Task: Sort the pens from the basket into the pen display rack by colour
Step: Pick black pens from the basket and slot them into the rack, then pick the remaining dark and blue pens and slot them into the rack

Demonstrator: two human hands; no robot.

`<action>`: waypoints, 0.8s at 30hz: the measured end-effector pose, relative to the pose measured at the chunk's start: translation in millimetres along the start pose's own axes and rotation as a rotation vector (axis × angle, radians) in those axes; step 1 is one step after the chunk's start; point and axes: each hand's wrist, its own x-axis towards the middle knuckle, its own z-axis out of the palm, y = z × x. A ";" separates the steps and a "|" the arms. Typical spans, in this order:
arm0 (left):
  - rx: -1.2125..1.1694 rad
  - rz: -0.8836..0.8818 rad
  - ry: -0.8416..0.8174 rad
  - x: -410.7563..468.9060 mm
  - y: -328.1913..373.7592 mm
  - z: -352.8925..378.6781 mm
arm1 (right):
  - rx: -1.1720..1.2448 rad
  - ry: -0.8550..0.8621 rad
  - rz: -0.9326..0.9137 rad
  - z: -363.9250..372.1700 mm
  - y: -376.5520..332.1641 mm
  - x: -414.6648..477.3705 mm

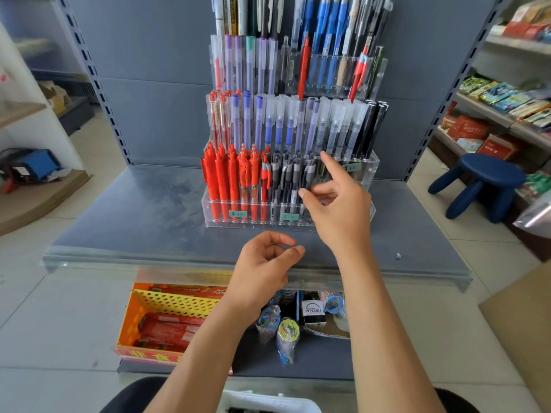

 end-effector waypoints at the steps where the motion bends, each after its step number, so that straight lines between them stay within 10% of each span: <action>1: -0.002 0.000 0.000 -0.2 -0.2 0.1 | -0.005 0.005 0.013 -1.1 0.3 0.3; 24: 0.104 0.094 0.074 -51.2 2.6 -24.5 | -0.010 -0.024 0.107 -10.3 -11.7 -74.1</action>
